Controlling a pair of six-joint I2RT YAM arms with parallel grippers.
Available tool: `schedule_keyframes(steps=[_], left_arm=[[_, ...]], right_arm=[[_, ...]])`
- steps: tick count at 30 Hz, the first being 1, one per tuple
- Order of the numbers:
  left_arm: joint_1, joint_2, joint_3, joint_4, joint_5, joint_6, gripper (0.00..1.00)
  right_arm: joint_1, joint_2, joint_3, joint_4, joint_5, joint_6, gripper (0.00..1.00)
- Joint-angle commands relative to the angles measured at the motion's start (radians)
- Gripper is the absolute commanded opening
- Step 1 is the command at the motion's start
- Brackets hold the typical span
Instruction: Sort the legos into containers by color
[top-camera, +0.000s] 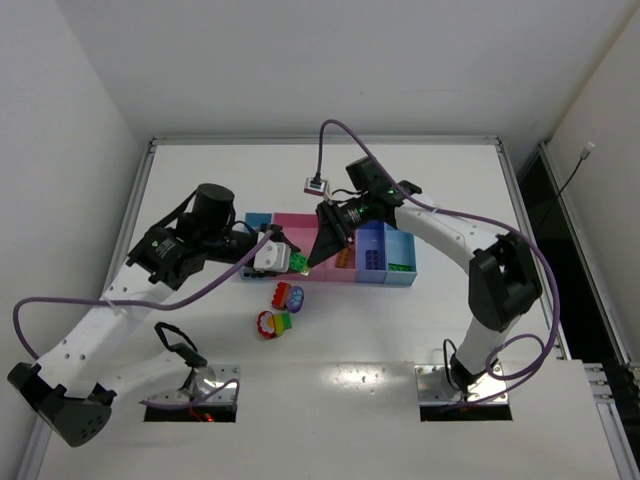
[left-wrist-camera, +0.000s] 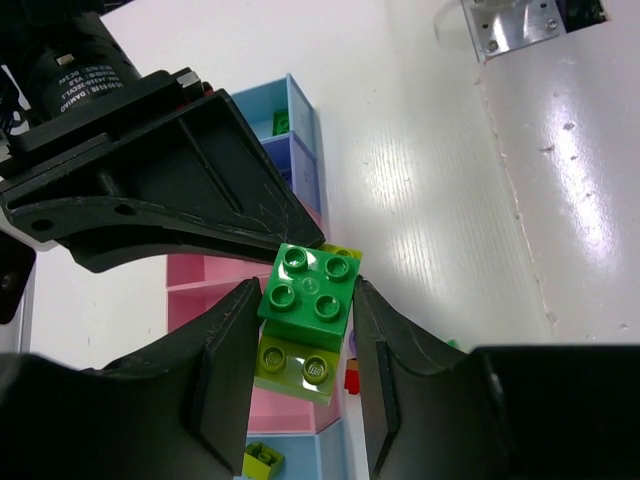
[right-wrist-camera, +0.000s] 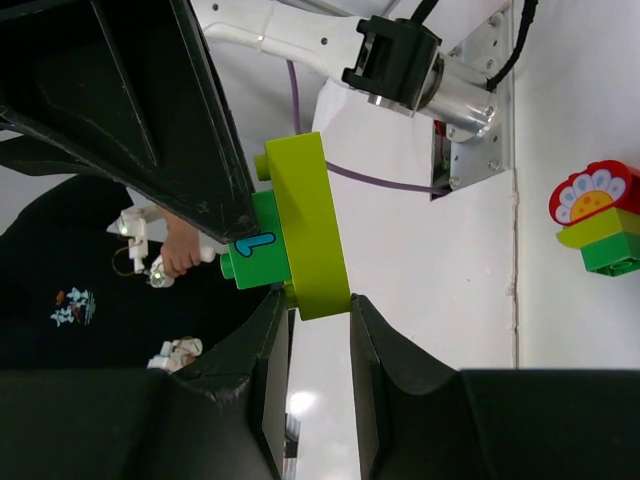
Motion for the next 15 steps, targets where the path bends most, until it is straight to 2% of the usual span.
schedule_keyframes(steps=[1,10,15], left_arm=[[-0.028,-0.055,0.006,0.188,0.125,-0.038,0.0],[-0.028,-0.114,-0.05,0.263,0.135,-0.068,0.0],[-0.028,-0.134,-0.07,0.273,0.158,-0.036,0.0]], right_arm=[[0.01,0.018,0.0,0.042,0.078,-0.015,0.0],[0.019,0.018,-0.009,-0.03,0.078,-0.103,0.0],[0.028,0.018,0.014,-0.142,0.138,-0.204,0.0]])
